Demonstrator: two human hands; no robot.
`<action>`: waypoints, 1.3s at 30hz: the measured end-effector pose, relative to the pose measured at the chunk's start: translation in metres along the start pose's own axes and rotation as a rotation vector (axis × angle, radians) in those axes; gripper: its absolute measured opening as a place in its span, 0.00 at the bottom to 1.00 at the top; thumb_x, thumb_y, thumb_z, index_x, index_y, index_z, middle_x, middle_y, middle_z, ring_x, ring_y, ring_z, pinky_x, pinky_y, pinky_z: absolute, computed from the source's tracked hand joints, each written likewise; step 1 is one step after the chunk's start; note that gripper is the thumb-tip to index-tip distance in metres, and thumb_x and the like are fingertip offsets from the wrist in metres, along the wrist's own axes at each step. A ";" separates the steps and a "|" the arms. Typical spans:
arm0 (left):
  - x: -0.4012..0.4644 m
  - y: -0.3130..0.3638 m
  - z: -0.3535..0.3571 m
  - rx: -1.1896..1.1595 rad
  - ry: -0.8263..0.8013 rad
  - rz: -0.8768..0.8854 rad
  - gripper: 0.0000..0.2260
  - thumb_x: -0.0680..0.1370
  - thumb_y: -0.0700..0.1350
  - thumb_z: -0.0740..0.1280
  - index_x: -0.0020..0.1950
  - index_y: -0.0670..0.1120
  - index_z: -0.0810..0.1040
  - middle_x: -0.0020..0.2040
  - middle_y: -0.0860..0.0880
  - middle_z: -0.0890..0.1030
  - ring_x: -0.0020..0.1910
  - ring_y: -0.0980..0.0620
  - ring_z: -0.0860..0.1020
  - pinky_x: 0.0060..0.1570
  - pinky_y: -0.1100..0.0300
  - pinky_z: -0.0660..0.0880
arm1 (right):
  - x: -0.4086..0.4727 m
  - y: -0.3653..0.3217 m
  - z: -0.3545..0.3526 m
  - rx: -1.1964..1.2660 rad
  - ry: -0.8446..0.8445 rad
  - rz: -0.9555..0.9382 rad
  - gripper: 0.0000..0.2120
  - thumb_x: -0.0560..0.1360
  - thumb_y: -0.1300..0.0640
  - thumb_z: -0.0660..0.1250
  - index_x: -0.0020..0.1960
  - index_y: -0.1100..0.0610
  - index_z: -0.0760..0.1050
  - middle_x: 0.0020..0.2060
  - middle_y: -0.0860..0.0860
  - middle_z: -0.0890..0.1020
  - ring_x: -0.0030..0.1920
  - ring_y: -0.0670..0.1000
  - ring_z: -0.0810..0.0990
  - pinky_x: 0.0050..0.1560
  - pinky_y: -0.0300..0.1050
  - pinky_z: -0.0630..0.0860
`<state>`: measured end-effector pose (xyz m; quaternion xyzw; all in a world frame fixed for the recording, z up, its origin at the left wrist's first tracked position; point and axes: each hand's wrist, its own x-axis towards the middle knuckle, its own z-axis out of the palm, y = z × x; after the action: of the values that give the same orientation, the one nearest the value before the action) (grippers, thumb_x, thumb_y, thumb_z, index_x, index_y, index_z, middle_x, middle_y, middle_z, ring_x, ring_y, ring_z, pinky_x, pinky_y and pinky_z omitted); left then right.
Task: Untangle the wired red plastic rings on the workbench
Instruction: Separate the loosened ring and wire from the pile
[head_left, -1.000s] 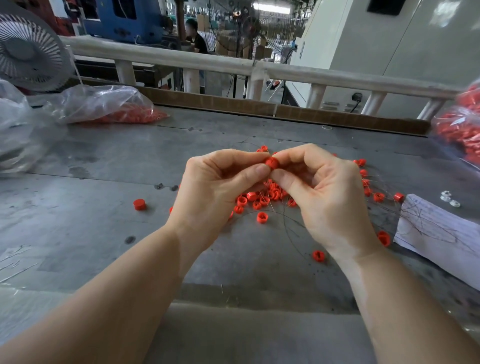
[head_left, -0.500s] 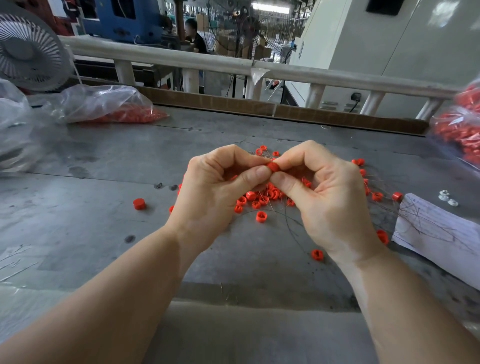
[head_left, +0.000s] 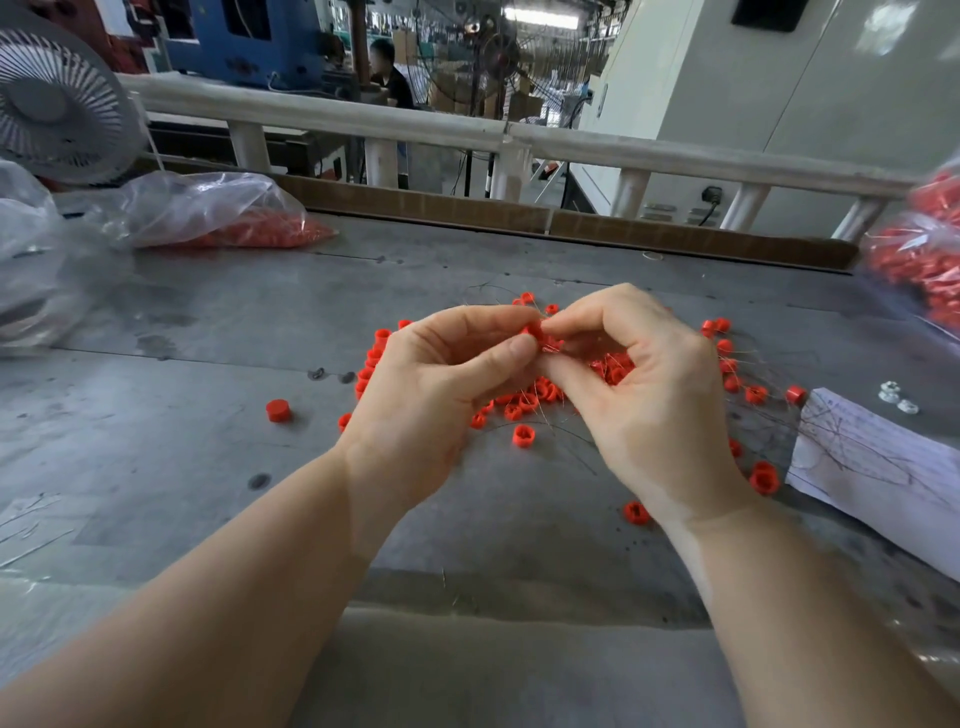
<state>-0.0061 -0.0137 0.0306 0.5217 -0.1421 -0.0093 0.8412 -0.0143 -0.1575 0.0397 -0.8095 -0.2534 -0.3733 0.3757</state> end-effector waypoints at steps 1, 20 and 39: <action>0.000 0.001 0.000 -0.041 0.002 -0.025 0.07 0.64 0.38 0.69 0.39 0.45 0.85 0.39 0.47 0.85 0.39 0.53 0.83 0.43 0.63 0.80 | 0.001 -0.001 0.000 0.038 0.003 0.052 0.08 0.67 0.65 0.75 0.43 0.58 0.79 0.38 0.51 0.81 0.39 0.45 0.79 0.43 0.36 0.76; 0.002 -0.001 -0.002 -0.247 -0.045 -0.153 0.09 0.66 0.35 0.66 0.39 0.44 0.86 0.39 0.46 0.85 0.40 0.54 0.84 0.38 0.67 0.78 | 0.003 -0.008 0.000 0.179 -0.024 0.266 0.06 0.68 0.56 0.75 0.42 0.54 0.79 0.34 0.46 0.82 0.34 0.42 0.78 0.36 0.30 0.71; -0.006 -0.003 0.005 0.266 -0.051 0.093 0.07 0.68 0.38 0.71 0.42 0.49 0.84 0.36 0.50 0.85 0.36 0.57 0.82 0.35 0.71 0.75 | 0.006 -0.003 -0.001 0.728 -0.160 0.820 0.10 0.61 0.52 0.71 0.30 0.58 0.74 0.23 0.49 0.76 0.22 0.43 0.70 0.24 0.33 0.68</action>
<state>-0.0131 -0.0180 0.0285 0.6210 -0.1876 0.0354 0.7602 -0.0128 -0.1556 0.0461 -0.6856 -0.0579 -0.0222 0.7254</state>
